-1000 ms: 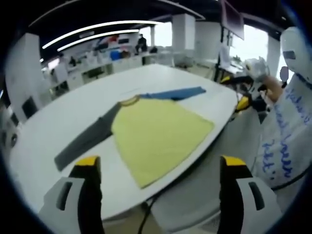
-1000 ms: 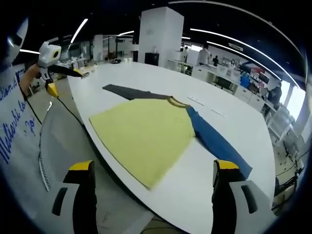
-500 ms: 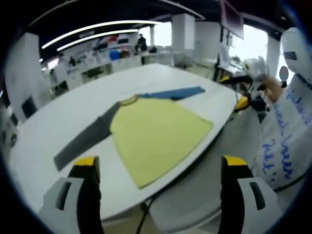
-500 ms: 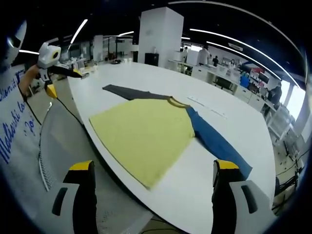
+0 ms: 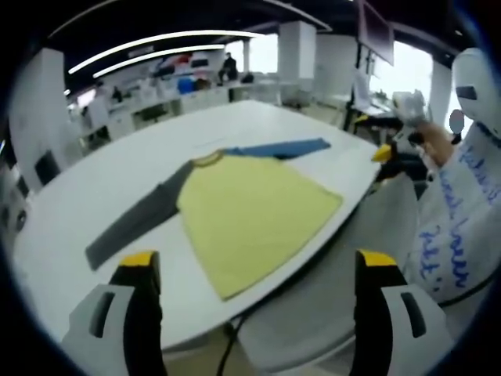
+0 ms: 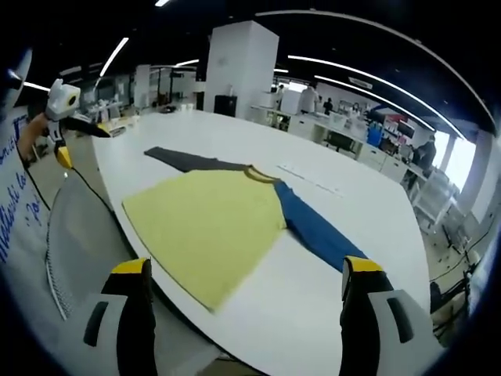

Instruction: Fold the garment on the visible template until the final outline fits inside the template.

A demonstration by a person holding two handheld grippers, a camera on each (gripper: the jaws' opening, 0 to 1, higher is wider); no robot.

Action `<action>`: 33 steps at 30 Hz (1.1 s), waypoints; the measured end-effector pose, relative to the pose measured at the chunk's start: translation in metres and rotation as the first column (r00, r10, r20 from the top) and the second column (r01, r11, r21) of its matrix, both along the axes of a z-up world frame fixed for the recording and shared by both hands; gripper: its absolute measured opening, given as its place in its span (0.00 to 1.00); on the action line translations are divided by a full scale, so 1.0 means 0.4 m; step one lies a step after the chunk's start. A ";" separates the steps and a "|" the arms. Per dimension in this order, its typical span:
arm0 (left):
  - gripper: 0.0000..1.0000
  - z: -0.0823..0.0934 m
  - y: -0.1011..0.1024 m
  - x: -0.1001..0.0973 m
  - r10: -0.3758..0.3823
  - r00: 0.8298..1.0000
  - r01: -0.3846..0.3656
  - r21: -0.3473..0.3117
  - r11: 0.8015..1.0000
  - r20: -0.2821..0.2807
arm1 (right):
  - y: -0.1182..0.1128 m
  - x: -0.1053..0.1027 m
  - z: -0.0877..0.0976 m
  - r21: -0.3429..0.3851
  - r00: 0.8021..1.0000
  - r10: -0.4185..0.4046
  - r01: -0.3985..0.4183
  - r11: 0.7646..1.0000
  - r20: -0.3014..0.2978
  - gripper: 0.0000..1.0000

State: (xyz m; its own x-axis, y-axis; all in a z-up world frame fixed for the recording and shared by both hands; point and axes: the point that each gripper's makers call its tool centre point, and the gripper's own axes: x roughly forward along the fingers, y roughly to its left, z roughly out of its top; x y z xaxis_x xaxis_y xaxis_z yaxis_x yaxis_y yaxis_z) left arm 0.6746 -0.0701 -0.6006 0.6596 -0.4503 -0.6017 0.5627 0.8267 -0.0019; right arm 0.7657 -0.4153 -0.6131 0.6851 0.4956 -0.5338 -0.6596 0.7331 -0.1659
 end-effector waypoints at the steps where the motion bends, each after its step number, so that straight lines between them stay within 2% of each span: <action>1: 1.00 0.000 0.001 0.000 0.002 1.000 -0.002 0.000 1.000 -0.001 | -0.007 0.006 -0.002 -0.004 1.000 -0.005 0.005 1.000 -0.001 1.00; 5: 1.00 0.001 0.006 0.001 0.015 1.000 -0.015 0.001 1.000 -0.003 | -0.045 0.043 -0.003 0.006 0.999 -0.039 0.039 0.999 0.002 1.00; 11: 1.00 0.004 0.002 0.003 0.016 1.000 -0.016 -0.004 1.000 -0.006 | -0.099 0.096 -0.016 0.016 0.996 -0.085 0.085 0.996 -0.002 0.92; 15: 1.00 0.006 0.003 0.009 0.019 1.000 -0.019 0.004 1.000 -0.011 | -0.133 0.128 -0.023 -0.055 0.994 -0.107 0.109 0.993 0.033 0.93; 20: 0.99 0.003 0.002 0.017 0.020 1.000 -0.020 0.011 1.000 -0.024 | -0.165 0.164 -0.044 -0.053 0.992 -0.129 0.130 0.990 0.009 0.89; 25: 0.99 0.007 0.003 0.023 0.023 0.999 -0.023 0.012 1.000 -0.028 | -0.210 0.207 -0.057 -0.041 0.986 -0.166 0.166 0.985 0.003 0.81; 33: 0.99 0.011 0.009 0.029 0.032 0.999 -0.032 0.015 0.999 -0.025 | -0.267 0.280 -0.081 -0.053 0.977 -0.213 0.213 0.976 -0.002 0.74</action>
State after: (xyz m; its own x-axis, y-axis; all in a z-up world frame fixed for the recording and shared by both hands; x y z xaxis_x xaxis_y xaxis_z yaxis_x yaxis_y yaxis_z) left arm 0.6862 -0.0664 -0.5961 0.6580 -0.4201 -0.6250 0.5356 0.8445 -0.0038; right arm 0.8778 -0.5221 -0.6457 0.7678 0.3103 -0.5605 -0.4907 0.8474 -0.2031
